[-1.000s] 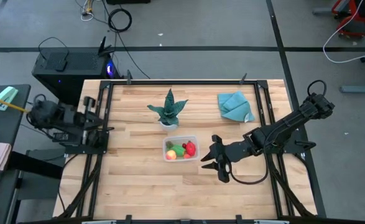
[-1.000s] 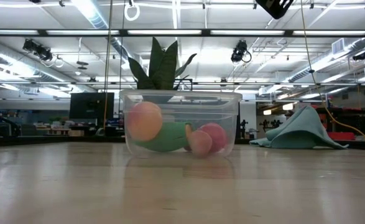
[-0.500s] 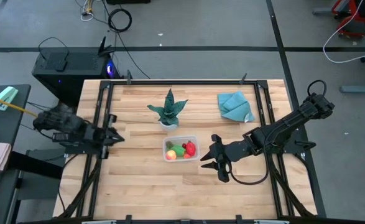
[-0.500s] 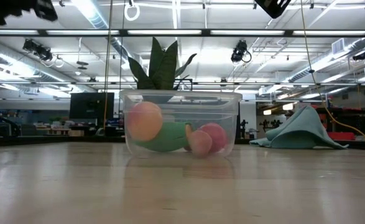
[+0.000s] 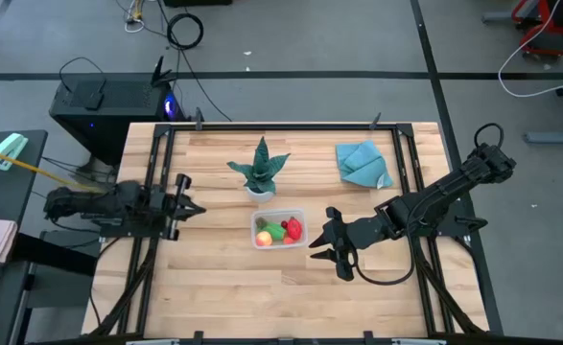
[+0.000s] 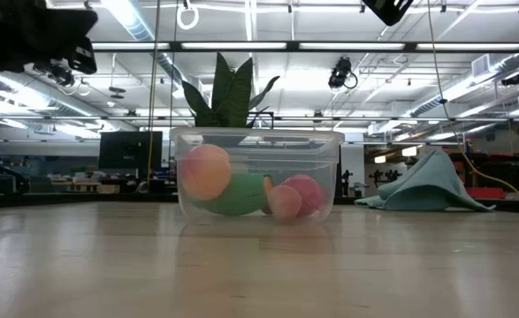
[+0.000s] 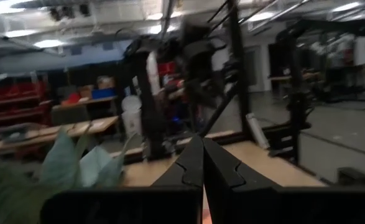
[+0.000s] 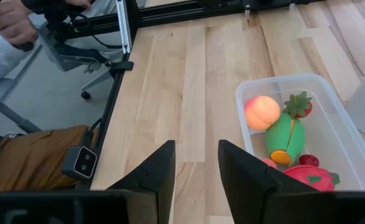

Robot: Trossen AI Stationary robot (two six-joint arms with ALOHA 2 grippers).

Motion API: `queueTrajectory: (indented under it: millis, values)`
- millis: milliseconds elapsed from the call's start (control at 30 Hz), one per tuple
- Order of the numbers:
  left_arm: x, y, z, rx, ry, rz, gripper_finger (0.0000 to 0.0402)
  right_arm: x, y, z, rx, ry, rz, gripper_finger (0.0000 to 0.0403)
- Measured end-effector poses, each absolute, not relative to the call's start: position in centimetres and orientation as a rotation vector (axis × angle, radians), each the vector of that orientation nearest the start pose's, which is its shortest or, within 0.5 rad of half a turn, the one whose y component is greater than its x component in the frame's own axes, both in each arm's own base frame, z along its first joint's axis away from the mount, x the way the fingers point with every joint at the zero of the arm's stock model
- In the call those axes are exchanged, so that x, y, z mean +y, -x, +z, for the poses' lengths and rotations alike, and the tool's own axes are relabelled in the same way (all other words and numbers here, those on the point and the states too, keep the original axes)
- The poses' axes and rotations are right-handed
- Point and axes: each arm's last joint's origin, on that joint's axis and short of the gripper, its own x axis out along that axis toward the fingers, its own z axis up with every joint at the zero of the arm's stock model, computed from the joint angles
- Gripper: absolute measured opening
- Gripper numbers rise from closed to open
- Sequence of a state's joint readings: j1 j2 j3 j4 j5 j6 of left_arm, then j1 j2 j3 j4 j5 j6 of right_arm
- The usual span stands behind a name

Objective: Pick and placing Produce into tupperware
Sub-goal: Return to Home Position

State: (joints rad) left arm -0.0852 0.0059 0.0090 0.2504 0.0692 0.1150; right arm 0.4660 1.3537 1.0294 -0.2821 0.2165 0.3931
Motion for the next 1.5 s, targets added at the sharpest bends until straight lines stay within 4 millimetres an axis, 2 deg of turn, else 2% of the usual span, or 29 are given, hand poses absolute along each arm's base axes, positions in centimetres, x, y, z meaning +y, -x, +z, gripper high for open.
queueTrajectory:
  millis: [433,800,933,1033,1133,1167,1300,1500]
  values:
    - [1.0,-9.6,17.6,-0.107,-0.032,0.023,0.0008,12.7,-26.5,28.5,0.609,-0.174,0.127,0.0128]
    - [1.1,-9.6,17.6,-0.107,0.004,0.033,0.0013,12.6,-26.5,28.5,0.605,-0.169,0.118,0.0128]
    - [1.1,-9.7,17.2,-0.070,0.014,0.033,0.0007,12.9,-27.1,28.2,0.580,-0.108,0.130,0.0126]
    - [1.1,-9.7,17.2,-0.066,0.014,0.034,0.0004,13.3,-28.1,27.5,0.581,-0.074,0.268,0.0099]
    - [1.1,-9.7,17.2,-0.065,0.022,0.034,0.0009,13.5,-28.3,27.5,0.559,-0.024,0.319,0.0029]
    - [1.1,-9.7,17.2,-0.064,0.023,0.035,0.0013,13.5,-28.1,27.9,0.548,-0.006,0.327,0.0015]
    - [1.1,-9.7,17.2,-0.062,0.026,0.035,0.0023,12.4,-25.7,30.7,0.484,0.015,0.281,0.0009]
    - [1.1,-9.7,17.1,-0.060,0.008,0.036,0.0008,9.7,-18.3,35.2,0.417,-0.058,0.158,0.0004]
